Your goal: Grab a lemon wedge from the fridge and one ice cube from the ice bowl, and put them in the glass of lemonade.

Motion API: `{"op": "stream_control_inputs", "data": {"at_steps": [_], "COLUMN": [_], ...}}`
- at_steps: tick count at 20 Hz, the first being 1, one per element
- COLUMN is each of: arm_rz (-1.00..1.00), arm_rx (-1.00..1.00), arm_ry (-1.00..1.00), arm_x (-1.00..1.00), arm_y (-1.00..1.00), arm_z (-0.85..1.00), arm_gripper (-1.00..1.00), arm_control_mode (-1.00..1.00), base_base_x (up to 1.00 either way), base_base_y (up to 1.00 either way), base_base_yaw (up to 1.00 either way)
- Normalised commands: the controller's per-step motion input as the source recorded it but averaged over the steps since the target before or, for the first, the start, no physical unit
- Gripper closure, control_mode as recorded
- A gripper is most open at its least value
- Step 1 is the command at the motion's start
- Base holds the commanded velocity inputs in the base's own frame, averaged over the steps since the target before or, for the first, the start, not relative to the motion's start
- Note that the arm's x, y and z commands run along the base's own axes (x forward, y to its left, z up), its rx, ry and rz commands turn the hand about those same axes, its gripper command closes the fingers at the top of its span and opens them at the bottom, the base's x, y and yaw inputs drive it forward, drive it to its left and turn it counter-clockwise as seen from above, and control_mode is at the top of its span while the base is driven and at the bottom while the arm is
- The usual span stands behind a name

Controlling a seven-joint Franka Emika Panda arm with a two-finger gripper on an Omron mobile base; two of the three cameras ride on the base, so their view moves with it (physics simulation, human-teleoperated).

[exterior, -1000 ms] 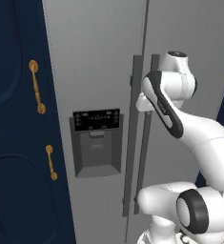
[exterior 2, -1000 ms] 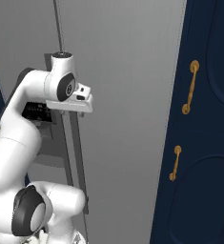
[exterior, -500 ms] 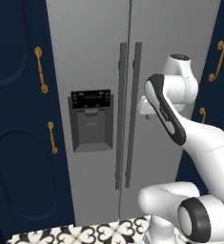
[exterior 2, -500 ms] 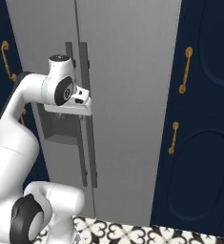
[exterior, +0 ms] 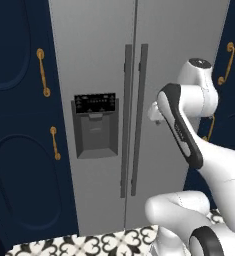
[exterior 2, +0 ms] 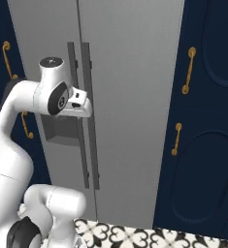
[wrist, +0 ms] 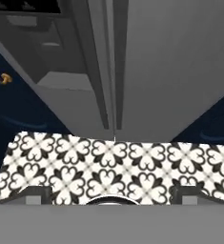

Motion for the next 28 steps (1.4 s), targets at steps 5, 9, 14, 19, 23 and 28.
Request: {"op": "stream_control_inputs", "data": {"at_steps": [5,9,14,19,23,28], "arm_rz": [0.0,0.0,0.0,0.0,0.0,0.0], "arm_rx": [0.0,-0.05,0.0,0.0,0.02,0.03], "arm_ry": [-0.33,-0.36,-0.21,-0.01,0.0,0.0], "arm_x": [0.42,0.6,0.75,0.76,0.7,0.63], "arm_y": [-0.01,0.0,0.0,0.02,0.01,0.02], "arm_z": [0.26,0.0,-0.06,-0.01,-0.02,-0.16], "arm_gripper": [-1.0,-1.0,-1.0,-1.0,-1.0,-1.0], "arm_control_mode": [-1.0,-1.0,-1.0,-1.0,-1.0,-1.0], "base_base_x": [0.0,0.0,0.0,0.0,0.0,0.0], "base_base_y": [0.0,0.0,0.0,0.0,0.0,0.0], "base_base_yaw": [0.0,0.0,0.0,0.0,0.0,0.0]}}
